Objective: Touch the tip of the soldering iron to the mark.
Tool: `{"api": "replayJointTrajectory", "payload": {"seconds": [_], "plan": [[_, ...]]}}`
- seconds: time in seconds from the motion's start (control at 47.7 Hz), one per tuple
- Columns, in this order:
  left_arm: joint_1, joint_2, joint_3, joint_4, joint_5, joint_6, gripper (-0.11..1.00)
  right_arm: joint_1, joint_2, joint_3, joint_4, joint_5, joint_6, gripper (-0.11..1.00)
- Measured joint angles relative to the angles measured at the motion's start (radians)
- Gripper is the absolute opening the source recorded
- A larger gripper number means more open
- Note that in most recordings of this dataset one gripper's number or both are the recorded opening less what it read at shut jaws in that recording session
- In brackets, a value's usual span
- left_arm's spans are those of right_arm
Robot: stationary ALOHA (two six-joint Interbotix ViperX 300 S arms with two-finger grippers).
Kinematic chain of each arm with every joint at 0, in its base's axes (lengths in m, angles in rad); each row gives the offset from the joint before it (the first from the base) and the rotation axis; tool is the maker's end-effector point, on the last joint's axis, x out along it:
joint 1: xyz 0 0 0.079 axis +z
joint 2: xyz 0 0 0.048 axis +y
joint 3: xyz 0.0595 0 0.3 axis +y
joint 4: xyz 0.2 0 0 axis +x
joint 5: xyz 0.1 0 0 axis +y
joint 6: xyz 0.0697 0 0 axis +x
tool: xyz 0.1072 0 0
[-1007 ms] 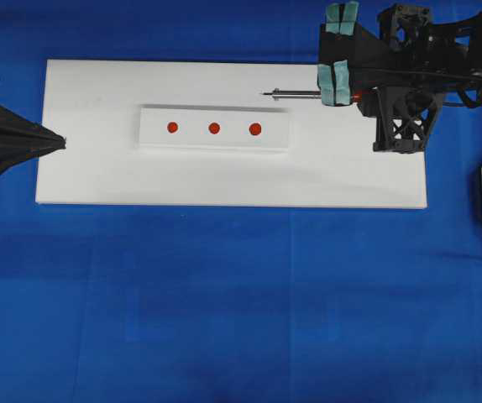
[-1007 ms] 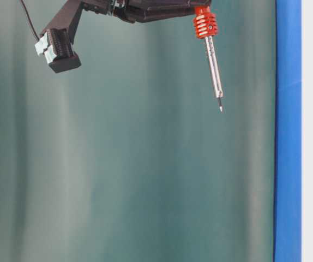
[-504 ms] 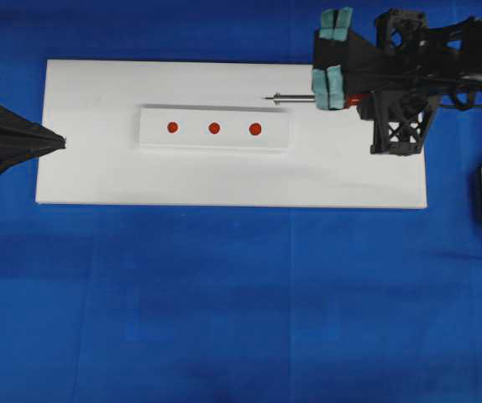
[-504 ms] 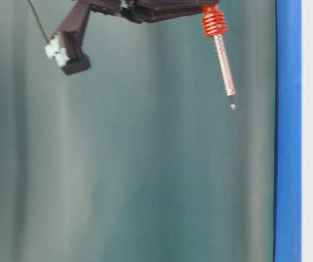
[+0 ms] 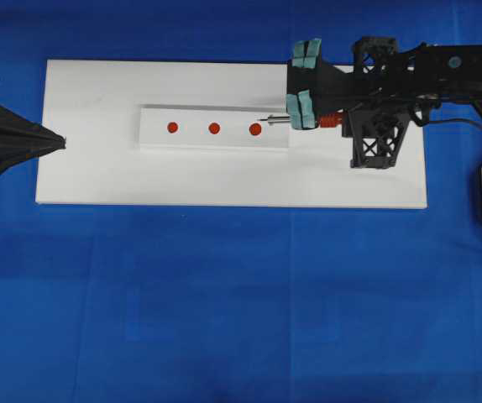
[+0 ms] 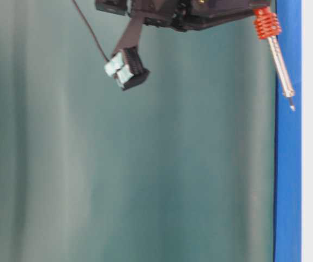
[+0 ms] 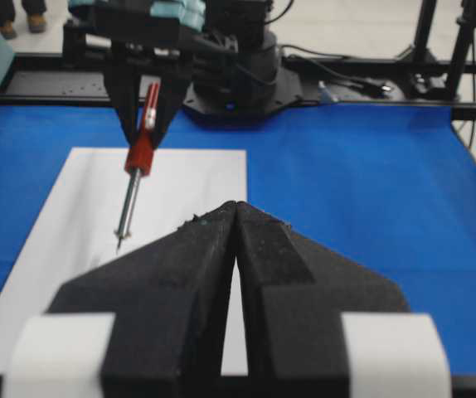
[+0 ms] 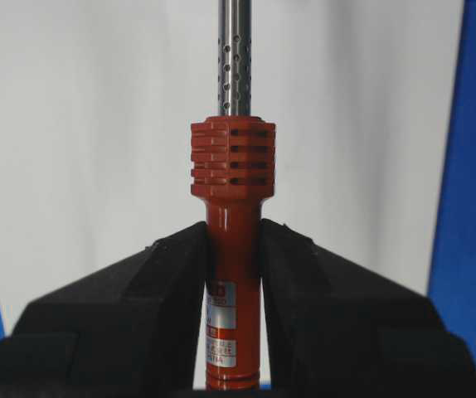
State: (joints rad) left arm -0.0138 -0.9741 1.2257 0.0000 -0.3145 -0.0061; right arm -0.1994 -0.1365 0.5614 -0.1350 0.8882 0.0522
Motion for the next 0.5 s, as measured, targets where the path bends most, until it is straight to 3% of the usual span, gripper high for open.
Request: {"api": "replayJointTrajectory", "payload": {"seconds": [0.504], "plan": [[0.0,0.002,0.0,0.0,0.0,0.0,0.0,0.0,0.058,0.023,0.003,-0.06,-0.002,0.06]]}}
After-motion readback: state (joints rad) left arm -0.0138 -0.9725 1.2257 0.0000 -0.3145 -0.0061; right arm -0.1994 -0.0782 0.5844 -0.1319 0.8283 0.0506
